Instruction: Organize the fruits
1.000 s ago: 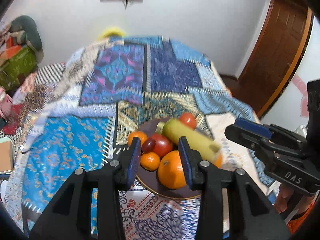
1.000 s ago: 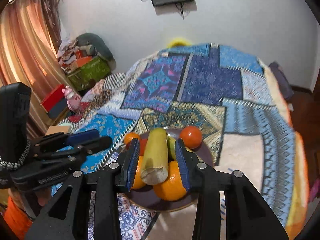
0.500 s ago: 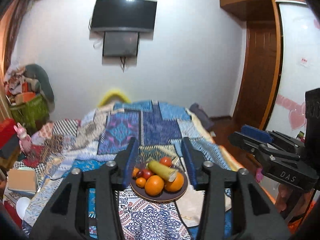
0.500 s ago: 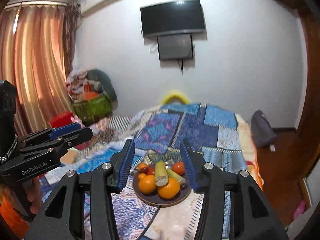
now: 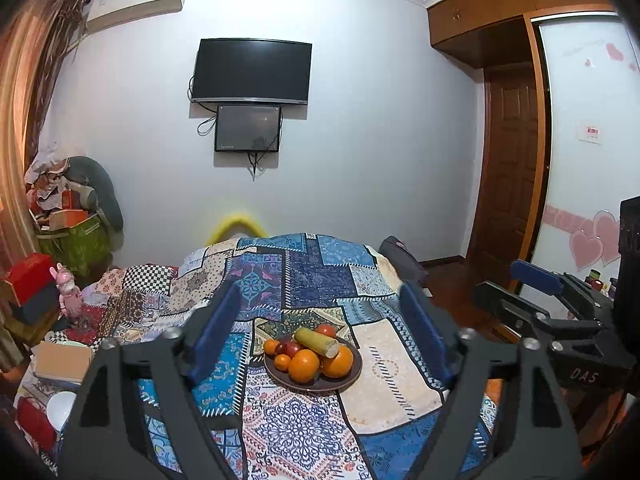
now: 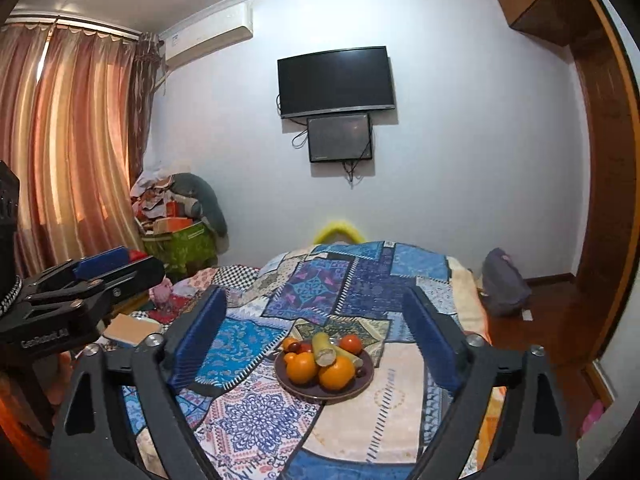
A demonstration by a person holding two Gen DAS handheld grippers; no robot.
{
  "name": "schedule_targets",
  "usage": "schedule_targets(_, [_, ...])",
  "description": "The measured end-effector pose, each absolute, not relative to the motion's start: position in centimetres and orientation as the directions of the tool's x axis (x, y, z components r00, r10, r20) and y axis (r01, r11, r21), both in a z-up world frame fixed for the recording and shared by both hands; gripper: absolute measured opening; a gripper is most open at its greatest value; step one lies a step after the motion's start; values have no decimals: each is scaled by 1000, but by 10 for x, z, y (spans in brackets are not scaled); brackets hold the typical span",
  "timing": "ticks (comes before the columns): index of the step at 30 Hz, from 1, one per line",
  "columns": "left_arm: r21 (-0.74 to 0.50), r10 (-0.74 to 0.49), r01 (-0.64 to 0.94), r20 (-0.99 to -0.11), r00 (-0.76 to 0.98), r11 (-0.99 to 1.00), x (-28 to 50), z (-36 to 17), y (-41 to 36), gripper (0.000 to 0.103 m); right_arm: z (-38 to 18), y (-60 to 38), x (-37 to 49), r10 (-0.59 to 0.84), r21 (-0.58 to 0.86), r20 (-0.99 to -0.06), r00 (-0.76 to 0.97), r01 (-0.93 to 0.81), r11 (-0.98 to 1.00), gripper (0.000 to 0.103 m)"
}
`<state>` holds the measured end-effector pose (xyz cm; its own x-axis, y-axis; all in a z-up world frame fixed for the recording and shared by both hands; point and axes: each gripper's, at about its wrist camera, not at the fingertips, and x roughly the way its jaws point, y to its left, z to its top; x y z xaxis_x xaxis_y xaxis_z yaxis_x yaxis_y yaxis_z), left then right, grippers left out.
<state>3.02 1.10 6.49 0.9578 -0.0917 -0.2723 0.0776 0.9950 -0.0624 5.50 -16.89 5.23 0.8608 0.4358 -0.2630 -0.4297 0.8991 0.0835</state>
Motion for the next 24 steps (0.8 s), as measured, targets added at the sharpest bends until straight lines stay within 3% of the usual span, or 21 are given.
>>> schedule_targets(3, [-54, -75, 63, -261, 962, 997, 24, 63, 10, 97, 51, -173, 47, 409, 79, -245, 879, -403, 912, 103])
schedule_targets(6, [-59, -74, 61, -259, 963, 996, 18, 61, 10, 102, 51, -175, 43, 403, 76, -242, 883, -396, 915, 103])
schedule_targets(24, [-56, -77, 64, -267, 961, 996, 11, 56, 9, 103, 50, -179, 25, 383, 70, -219, 897, -377, 923, 103])
